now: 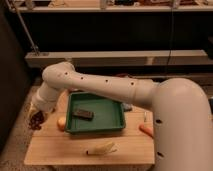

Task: Place grapes in purple bowl

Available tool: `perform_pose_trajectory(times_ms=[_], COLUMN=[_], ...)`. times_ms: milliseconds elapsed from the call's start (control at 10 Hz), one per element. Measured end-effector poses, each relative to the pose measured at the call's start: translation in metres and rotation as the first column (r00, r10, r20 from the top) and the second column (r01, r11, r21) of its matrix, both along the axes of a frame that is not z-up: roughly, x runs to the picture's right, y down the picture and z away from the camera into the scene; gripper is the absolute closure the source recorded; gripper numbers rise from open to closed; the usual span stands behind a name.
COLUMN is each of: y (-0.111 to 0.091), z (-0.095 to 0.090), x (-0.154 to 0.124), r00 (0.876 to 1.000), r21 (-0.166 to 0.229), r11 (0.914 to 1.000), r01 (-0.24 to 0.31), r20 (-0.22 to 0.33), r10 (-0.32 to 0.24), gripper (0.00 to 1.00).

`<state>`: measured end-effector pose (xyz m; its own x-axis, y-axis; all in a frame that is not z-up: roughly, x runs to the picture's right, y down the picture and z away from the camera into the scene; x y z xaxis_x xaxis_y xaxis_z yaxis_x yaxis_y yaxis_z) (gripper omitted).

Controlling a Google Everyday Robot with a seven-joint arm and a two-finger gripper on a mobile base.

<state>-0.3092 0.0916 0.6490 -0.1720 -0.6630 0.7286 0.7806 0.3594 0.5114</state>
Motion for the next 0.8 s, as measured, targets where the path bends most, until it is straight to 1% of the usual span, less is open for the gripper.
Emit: perform_pose_trajectory(times_ms=[100,200,400,500,600,700,800], y=[-0.014,-0.032,-0.071,-0.084,-0.097,-0.112,-0.120], z=[0.012,0.028,0.069,0.084,0.101,0.120,0.130], x=[0.001,0.005,0.023,0.034,0.048,0.077,0.099], r00=[1.000,1.000,0.999,0.997,0.994,0.987,0.980], r21=[0.005,0.008,0.008,0.006,0.004,0.001,0.002], r11=[1.0000,0.9999,0.9986,0.9973,0.9950,0.9897,0.9850], r01=[-0.003,-0.014,-0.053,-0.073,-0.100,-0.143,-0.173], r20=[0.005,0.006,-0.012,-0.025,-0.044,-0.075,-0.098], r10=[0.003,0.014,0.053,0.073,0.100,0.143,0.172], gripper=[1.00,1.00,1.00,1.00,1.00,1.00,1.00])
